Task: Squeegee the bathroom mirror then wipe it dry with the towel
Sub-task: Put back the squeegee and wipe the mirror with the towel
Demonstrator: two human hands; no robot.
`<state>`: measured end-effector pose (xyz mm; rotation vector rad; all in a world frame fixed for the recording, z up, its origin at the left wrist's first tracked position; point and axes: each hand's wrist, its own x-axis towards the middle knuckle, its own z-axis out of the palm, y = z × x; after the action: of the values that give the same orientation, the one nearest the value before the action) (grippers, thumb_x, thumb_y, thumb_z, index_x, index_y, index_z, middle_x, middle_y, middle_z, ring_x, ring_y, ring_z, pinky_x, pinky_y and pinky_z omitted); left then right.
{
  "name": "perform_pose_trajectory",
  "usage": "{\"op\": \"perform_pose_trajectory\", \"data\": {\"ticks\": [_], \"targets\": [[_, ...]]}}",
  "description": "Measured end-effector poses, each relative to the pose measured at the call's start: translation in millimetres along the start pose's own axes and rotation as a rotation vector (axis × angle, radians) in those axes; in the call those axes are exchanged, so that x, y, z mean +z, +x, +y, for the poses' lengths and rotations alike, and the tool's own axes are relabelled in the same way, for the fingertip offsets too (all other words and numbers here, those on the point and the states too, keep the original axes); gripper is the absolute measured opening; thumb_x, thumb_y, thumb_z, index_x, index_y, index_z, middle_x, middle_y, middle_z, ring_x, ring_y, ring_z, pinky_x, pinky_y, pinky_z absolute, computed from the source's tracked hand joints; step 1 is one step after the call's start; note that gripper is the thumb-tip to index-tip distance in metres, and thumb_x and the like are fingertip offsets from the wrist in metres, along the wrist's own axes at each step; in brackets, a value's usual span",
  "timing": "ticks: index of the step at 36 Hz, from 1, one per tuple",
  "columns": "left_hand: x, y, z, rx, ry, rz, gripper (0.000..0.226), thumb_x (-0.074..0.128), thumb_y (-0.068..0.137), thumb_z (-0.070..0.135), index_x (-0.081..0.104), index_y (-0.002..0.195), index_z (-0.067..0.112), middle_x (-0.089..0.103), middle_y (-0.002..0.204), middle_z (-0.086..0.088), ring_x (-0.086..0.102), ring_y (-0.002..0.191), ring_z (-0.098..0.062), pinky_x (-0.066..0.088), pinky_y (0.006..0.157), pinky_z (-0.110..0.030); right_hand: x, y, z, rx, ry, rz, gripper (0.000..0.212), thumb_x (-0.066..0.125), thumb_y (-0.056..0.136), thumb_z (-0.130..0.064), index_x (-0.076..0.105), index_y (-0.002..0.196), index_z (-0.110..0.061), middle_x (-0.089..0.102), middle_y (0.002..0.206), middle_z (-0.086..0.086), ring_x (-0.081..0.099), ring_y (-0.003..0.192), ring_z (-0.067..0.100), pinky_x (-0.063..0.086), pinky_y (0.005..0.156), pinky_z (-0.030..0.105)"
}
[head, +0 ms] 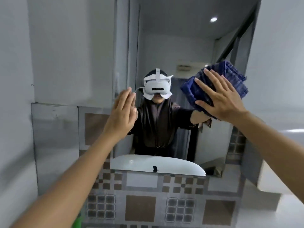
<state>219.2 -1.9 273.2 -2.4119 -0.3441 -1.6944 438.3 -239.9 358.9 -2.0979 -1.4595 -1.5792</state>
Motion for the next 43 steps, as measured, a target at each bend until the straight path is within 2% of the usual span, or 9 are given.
{"op": "perform_pose_trajectory", "data": {"ticks": [4, 8, 11, 16, 21, 26, 30, 36, 43], "targets": [[-25, 53, -26, 0.019, 0.101, 0.098, 0.047, 0.04, 0.095, 0.016, 0.034, 0.138, 0.001, 0.029, 0.149, -0.018, 0.024, 0.139, -0.03, 0.015, 0.115, -0.031, 18, -7, -20, 0.35, 0.235, 0.112, 0.067, 0.036, 0.087, -0.056, 0.014, 0.146, -0.032, 0.008, 0.158, 0.006, 0.004, 0.145, 0.022, 0.003, 0.117, 0.038], [-38, 94, -23, 0.011, 0.116, 0.163, 0.046, 0.037, 0.097, 0.019, 0.033, 0.14, 0.004, 0.027, 0.151, -0.014, 0.021, 0.141, -0.027, 0.012, 0.115, -0.028, 23, -4, -72, 0.852, 0.572, 0.306, 0.069, 0.047, 0.088, -0.046, 0.016, 0.147, -0.027, 0.003, 0.158, 0.01, 0.0, 0.145, 0.024, -0.001, 0.116, 0.043], [-39, 100, -19, 0.023, 0.081, 0.16, 0.047, 0.039, 0.097, 0.02, 0.032, 0.142, 0.006, 0.024, 0.152, -0.012, 0.019, 0.142, -0.025, 0.008, 0.113, -0.019, 25, 6, -122, 0.995, 0.626, 0.36, 0.069, 0.047, 0.089, -0.044, 0.016, 0.147, -0.023, 0.001, 0.157, 0.012, -0.002, 0.145, 0.025, -0.001, 0.115, 0.047], [-50, 95, -38, 0.103, 0.038, 0.101, 0.051, 0.046, 0.096, 0.022, 0.03, 0.142, 0.006, 0.021, 0.154, -0.012, 0.018, 0.142, -0.023, 0.01, 0.112, -0.018, 32, 37, -226, 0.777, 0.631, 0.314, 0.07, 0.046, 0.088, -0.045, 0.014, 0.147, -0.026, 0.0, 0.158, 0.011, -0.004, 0.145, 0.024, -0.006, 0.114, 0.044], [-52, 92, -39, 0.113, 0.001, 0.083, 0.054, 0.048, 0.096, 0.02, 0.027, 0.143, 0.006, 0.017, 0.155, -0.011, 0.014, 0.143, -0.021, 0.009, 0.111, -0.016, 41, 32, -281, 0.256, 0.502, 0.2, 0.063, 0.043, 0.089, -0.042, 0.022, 0.146, -0.024, 0.013, 0.157, 0.011, 0.008, 0.144, 0.025, -0.003, 0.116, 0.042], [-35, 73, -36, 0.071, -0.029, 0.128, 0.053, 0.046, 0.096, 0.018, 0.025, 0.144, 0.006, 0.016, 0.155, -0.012, 0.013, 0.143, -0.021, 0.012, 0.114, -0.019, 55, -9, -235, -0.179, 0.269, 0.064, 0.061, 0.043, 0.089, -0.044, 0.026, 0.145, -0.027, 0.024, 0.154, 0.005, 0.021, 0.142, 0.02, 0.007, 0.118, 0.038], [-21, 58, -31, 0.058, -0.022, 0.177, 0.05, 0.042, 0.096, 0.017, 0.029, 0.142, 0.003, 0.022, 0.153, -0.017, 0.018, 0.142, -0.026, 0.002, 0.11, -0.008, 59, -43, -168, -0.236, 0.119, 0.034, 0.062, 0.044, 0.088, -0.05, 0.028, 0.144, -0.029, 0.024, 0.154, 0.002, 0.026, 0.141, 0.019, 0.015, 0.117, 0.037], [-15, 47, -26, 0.038, -0.024, 0.187, 0.051, 0.041, 0.096, 0.016, 0.026, 0.143, 0.005, 0.019, 0.153, -0.016, 0.014, 0.143, -0.024, 0.001, 0.114, -0.017, 71, -88, -109, 0.348, 0.291, 0.129, 0.066, 0.042, 0.085, -0.052, 0.028, 0.144, -0.025, 0.018, 0.155, 0.009, 0.015, 0.143, 0.025, 0.003, 0.117, 0.036], [-11, 37, -28, 0.04, -0.037, 0.141, 0.052, 0.044, 0.095, 0.015, 0.027, 0.143, 0.006, 0.019, 0.153, -0.016, 0.013, 0.143, -0.024, 0.01, 0.116, -0.031, 80, -68, -202, 1.225, 0.662, 0.382, 0.069, 0.037, 0.088, -0.049, 0.021, 0.146, -0.017, 0.011, 0.155, 0.018, 0.009, 0.144, 0.031, 0.007, 0.115, 0.051]]}}
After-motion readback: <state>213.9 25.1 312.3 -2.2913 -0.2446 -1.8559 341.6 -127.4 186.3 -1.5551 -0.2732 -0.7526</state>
